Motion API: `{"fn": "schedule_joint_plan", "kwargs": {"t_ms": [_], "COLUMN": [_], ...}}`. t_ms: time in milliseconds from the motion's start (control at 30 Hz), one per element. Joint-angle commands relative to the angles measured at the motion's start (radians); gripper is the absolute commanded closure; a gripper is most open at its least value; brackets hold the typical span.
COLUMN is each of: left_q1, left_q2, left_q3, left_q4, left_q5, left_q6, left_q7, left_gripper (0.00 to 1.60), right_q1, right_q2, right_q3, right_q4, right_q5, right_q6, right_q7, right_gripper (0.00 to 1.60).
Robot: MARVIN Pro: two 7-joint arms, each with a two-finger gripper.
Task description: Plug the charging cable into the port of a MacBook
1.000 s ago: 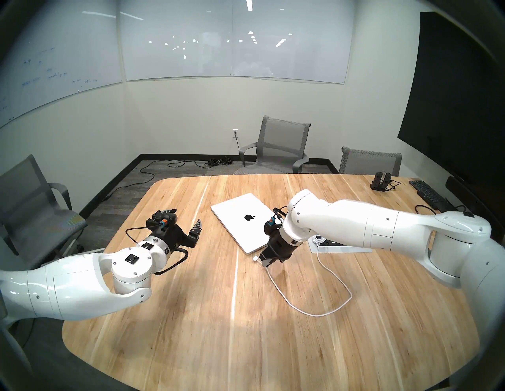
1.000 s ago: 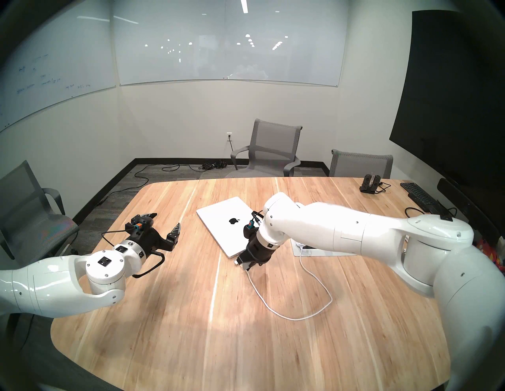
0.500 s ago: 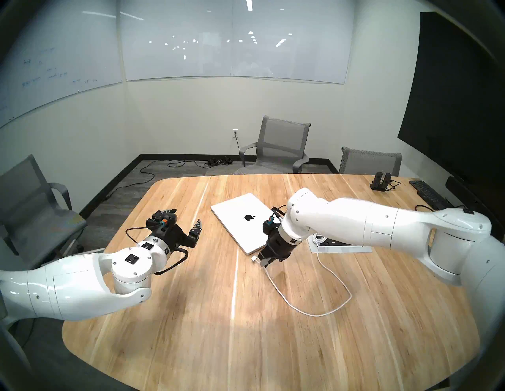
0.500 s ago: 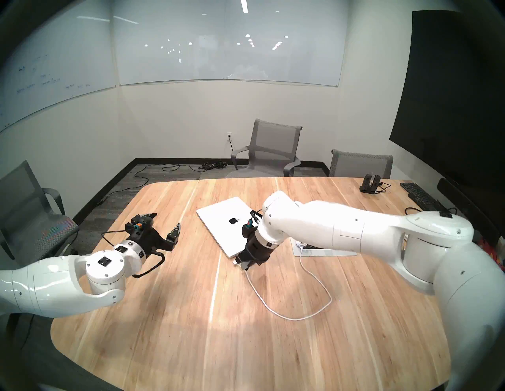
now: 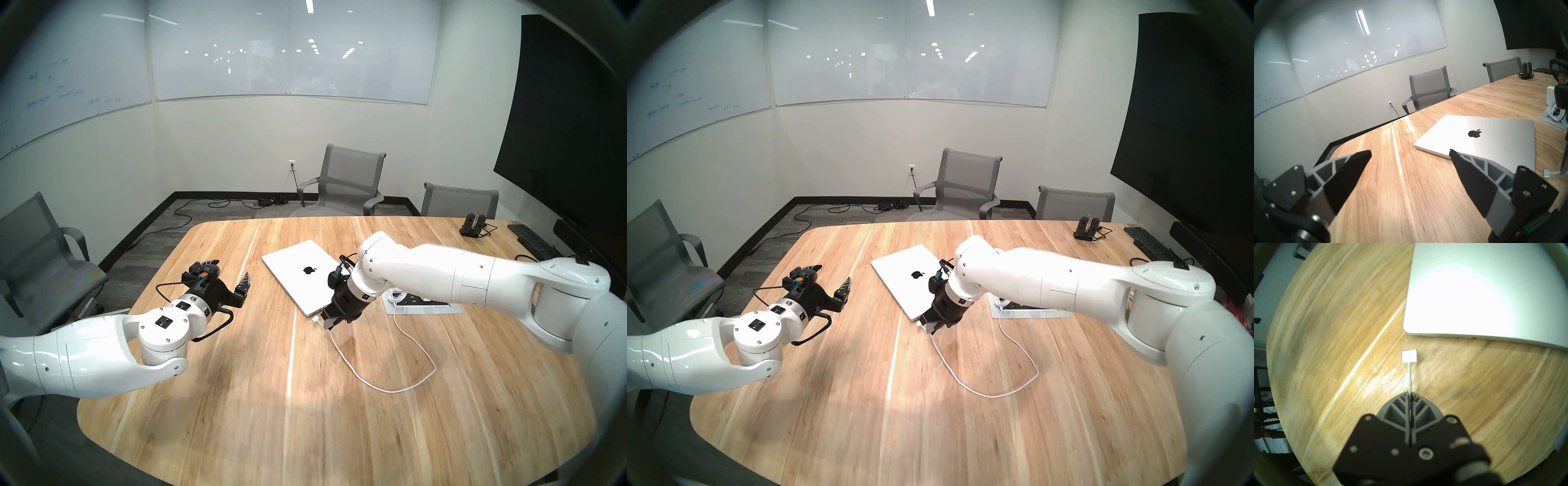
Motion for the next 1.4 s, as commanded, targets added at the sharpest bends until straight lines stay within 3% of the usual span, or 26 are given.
{"fn": "schedule_joint_plan", "kwargs": {"t_ms": [0, 933, 1367], "left_q1": [-0.014, -0.014, -0.014], "left_q2": [-0.001, -0.001, -0.001], "left_q3": [-0.013, -0.014, -0.014], "left_q4": [-0.002, -0.002, -0.002], "left_q5": [-0.002, -0.002, -0.002], "left_q6": [-0.004, -0.004, -0.004], "left_q7": [-0.001, -0.001, -0.001], "left_gripper": [0.0, 0.0, 0.0], "right_q1": [0.025, 0.015, 0.012], "right_q2": [-0.004, -0.043, -0.043], "right_q3": [0.007, 0.005, 0.005], "right_q4": [0.023, 0.114, 0.119], "right_q5": [-0.008, -0.058, -0.052], "right_q6": [0.002, 0.002, 0.002], "right_q7": [0.031, 0.134, 0.133], "right_gripper": [1.6, 1.6, 1.6]}}
